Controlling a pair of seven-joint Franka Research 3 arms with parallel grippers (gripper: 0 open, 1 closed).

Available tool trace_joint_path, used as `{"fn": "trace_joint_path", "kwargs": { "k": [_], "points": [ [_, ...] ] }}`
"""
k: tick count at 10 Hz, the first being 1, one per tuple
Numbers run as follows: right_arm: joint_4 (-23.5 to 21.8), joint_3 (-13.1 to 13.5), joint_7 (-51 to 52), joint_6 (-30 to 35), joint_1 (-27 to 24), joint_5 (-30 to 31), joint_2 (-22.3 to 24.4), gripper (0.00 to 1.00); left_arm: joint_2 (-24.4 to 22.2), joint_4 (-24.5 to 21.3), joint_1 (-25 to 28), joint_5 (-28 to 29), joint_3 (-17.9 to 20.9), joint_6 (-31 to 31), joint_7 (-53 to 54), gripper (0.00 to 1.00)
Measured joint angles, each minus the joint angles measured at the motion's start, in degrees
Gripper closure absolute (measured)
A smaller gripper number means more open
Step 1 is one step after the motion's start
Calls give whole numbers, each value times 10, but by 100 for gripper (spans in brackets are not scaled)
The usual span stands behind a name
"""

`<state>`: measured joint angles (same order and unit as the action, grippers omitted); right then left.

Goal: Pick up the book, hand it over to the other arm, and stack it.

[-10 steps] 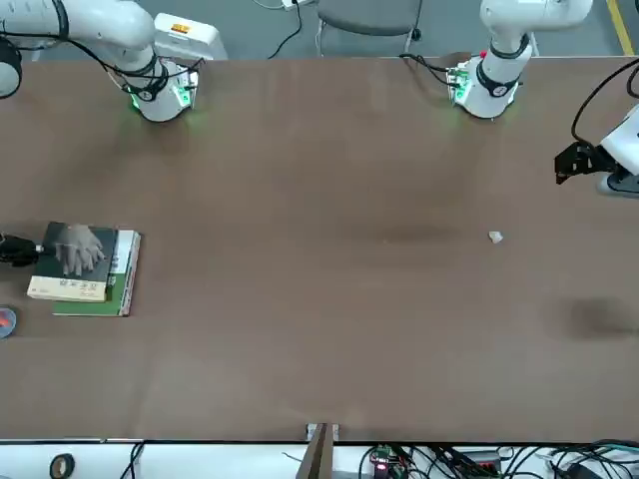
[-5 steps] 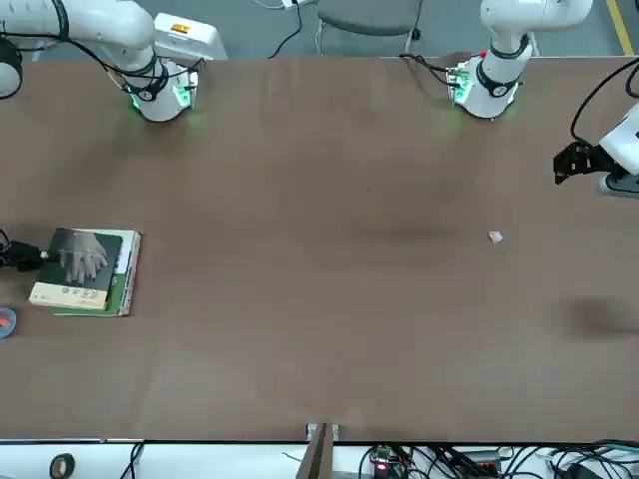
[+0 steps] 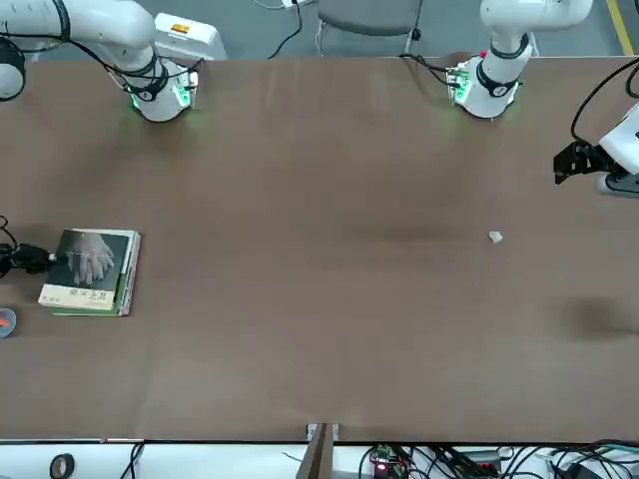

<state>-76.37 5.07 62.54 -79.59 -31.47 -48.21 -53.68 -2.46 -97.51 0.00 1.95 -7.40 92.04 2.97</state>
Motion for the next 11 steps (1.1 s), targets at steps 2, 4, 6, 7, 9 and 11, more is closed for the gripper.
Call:
{"fn": "trace_joint_path", "kwargs": {
  "k": [2,4,6,7,9,11],
  "points": [
    [0,0,-3,-1,4,0,0,84,0,0,0,0,0,0,0,4],
    [0,1,-4,-1,4,0,0,84,0,0,0,0,0,0,0,4],
    [0,1,-4,-1,4,0,0,84,0,0,0,0,0,0,0,4],
    [0,2,-4,-1,4,0,0,85,0,0,0,0,0,0,0,4],
    [0,2,-4,-2,4,0,0,85,0,0,0,0,0,0,0,4],
    [0,2,-5,-3,4,0,0,80,0,0,0,0,0,0,0,4]
  ]
}}
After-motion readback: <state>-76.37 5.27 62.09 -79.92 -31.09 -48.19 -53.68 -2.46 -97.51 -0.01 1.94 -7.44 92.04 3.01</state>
